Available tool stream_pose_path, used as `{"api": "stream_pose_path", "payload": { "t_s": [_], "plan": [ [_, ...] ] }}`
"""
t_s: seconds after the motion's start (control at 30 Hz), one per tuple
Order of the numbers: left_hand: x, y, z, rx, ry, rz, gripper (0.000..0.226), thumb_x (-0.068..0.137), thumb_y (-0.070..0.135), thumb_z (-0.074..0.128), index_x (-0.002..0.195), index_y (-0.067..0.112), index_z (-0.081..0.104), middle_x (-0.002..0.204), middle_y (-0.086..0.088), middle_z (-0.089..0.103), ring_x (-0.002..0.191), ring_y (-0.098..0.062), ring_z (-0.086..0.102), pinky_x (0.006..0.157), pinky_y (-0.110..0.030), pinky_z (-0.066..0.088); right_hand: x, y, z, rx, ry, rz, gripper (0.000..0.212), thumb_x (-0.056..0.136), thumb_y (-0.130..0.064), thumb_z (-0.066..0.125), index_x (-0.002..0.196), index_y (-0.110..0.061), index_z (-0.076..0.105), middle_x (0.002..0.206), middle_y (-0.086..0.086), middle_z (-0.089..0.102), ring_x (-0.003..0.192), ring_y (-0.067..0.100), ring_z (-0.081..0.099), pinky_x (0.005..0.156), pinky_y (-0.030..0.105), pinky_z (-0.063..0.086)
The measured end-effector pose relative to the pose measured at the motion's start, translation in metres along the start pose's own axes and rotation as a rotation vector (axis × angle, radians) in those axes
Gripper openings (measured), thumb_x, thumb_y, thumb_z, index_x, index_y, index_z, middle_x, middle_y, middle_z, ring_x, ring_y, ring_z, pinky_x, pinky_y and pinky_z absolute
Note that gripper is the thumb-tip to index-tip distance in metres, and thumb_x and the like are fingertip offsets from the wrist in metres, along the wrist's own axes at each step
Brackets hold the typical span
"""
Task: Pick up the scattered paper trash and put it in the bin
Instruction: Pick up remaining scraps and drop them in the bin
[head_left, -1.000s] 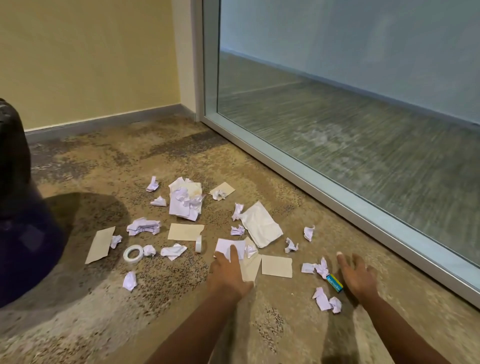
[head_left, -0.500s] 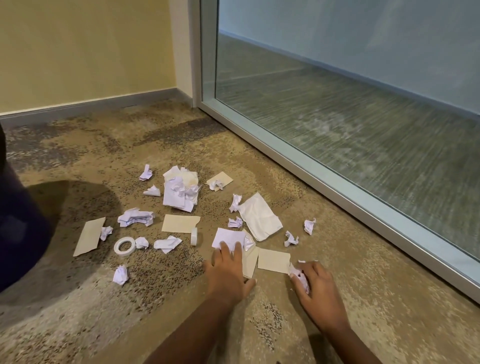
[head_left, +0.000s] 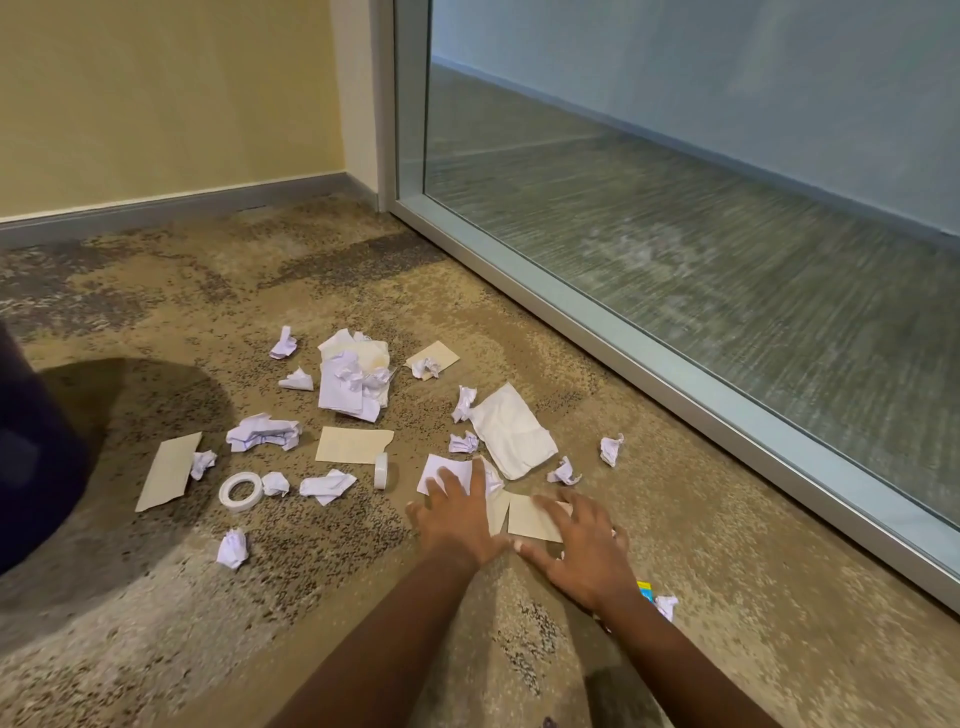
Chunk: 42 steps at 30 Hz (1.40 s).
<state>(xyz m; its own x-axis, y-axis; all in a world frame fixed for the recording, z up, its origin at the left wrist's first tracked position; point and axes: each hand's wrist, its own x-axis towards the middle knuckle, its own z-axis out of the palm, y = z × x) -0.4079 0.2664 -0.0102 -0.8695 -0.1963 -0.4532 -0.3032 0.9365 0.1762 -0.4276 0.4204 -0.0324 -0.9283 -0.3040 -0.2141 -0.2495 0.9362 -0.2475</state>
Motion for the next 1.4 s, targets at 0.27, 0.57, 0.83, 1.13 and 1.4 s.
{"api": "stream_pose_path", "payload": {
  "t_s": [0.27, 0.57, 0.83, 1.13, 1.4],
  "plan": [
    [0.001, -0.016, -0.003, 0.261, 0.081, 0.066, 0.058, 0.100, 0.004, 0.025, 0.152, 0.014, 0.001, 0.152, -0.025, 0.023, 0.136, -0.040, 0.034, 0.102, -0.046, 0.042, -0.002, 0.020, -0.001, -0.137, 0.048, -0.158, 0.035, 0.091, -0.044, 0.036, 0.120, -0.028, 0.050, 0.125, -0.004, 0.048, 0.115, 0.021, 0.046, 0.088, 0.036, 0.041],
    [-0.012, -0.036, -0.013, 0.318, 0.187, 0.164, 0.068, 0.093, -0.002, 0.044, 0.150, 0.011, 0.010, 0.131, -0.016, 0.052, 0.119, -0.029, 0.056, 0.100, -0.039, 0.042, -0.055, 0.054, 0.000, -0.009, 0.169, -0.007, 0.095, 0.062, -0.080, -0.020, 0.113, -0.041, 0.051, 0.118, -0.017, 0.047, 0.113, 0.007, 0.043, 0.098, 0.039, 0.032],
    [-0.028, -0.046, -0.015, 0.300, 0.215, 0.181, 0.063, 0.095, -0.002, 0.041, 0.150, 0.012, 0.012, 0.134, -0.015, 0.051, 0.122, -0.030, 0.055, 0.094, -0.036, 0.047, -0.096, 0.055, 0.019, -0.091, 0.345, 0.213, 0.057, 0.084, -0.065, 0.016, 0.088, -0.033, 0.064, 0.094, 0.001, 0.068, 0.089, 0.027, 0.066, 0.089, 0.055, 0.036],
    [-0.044, -0.058, -0.023, 0.162, 0.271, 0.134, 0.055, 0.092, -0.009, 0.040, 0.142, 0.011, 0.026, 0.126, -0.013, 0.055, 0.108, -0.029, 0.062, 0.084, -0.035, 0.051, -0.098, 0.087, 0.016, -0.042, 0.384, 0.155, 0.063, 0.088, -0.065, 0.005, 0.083, -0.027, 0.055, 0.075, 0.006, 0.059, 0.061, 0.031, 0.060, 0.043, 0.028, 0.037],
    [-0.055, -0.069, -0.041, 0.083, 0.314, 0.074, 0.058, 0.091, -0.008, 0.041, 0.143, 0.012, 0.025, 0.124, -0.013, 0.058, 0.110, -0.030, 0.061, 0.086, -0.038, 0.049, -0.079, 0.035, 0.001, -0.031, 0.322, -0.065, 0.070, 0.088, -0.064, 0.009, 0.079, -0.020, 0.062, 0.073, -0.002, 0.060, 0.066, 0.017, 0.063, 0.046, 0.019, 0.035]
  ]
}}
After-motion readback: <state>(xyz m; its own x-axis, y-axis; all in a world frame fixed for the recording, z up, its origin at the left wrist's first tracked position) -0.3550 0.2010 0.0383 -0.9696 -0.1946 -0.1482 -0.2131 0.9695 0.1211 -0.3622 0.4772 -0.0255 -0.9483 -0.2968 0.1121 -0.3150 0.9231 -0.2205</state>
